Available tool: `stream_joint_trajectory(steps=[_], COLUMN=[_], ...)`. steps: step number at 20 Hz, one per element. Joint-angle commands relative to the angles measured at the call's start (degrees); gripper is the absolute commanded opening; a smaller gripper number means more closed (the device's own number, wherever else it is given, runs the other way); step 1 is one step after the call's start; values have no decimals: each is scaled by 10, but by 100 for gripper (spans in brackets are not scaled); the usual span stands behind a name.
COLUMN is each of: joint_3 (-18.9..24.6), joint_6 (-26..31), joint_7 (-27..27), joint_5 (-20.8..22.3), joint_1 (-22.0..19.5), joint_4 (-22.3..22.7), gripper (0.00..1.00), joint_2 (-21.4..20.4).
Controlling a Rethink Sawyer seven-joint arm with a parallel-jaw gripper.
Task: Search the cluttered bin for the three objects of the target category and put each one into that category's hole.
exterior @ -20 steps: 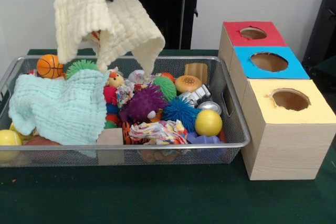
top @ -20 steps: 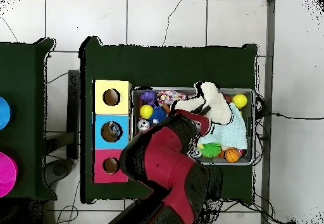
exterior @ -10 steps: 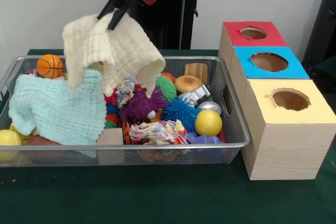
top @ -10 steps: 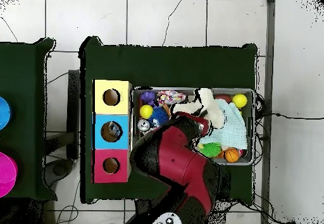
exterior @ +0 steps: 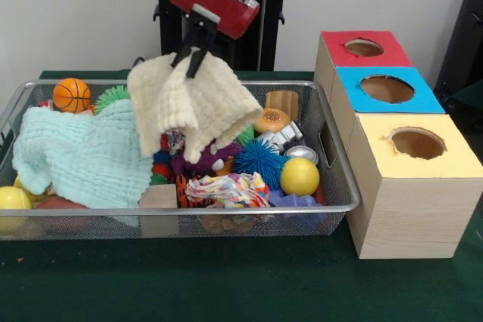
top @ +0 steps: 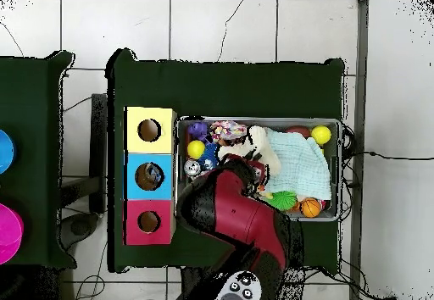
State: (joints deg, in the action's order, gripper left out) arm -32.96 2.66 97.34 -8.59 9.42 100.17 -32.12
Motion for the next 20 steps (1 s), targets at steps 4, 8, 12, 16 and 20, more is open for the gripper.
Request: stream_joint_trajectory(steps=[4, 8, 12, 16, 20], joint_3=[195, 268, 309, 337, 393], joint_6=[14, 18, 29, 45, 61], joint_7=[110, 114, 114, 115, 108], joint_5=[-5, -15, -19, -24, -27], joint_1=[-69, -123, -159, -185, -229], joint_4=[81, 103, 114, 126, 150], gripper=[0, 0, 0, 0, 0], joint_2=[-27, -15, -8, -8, -5])
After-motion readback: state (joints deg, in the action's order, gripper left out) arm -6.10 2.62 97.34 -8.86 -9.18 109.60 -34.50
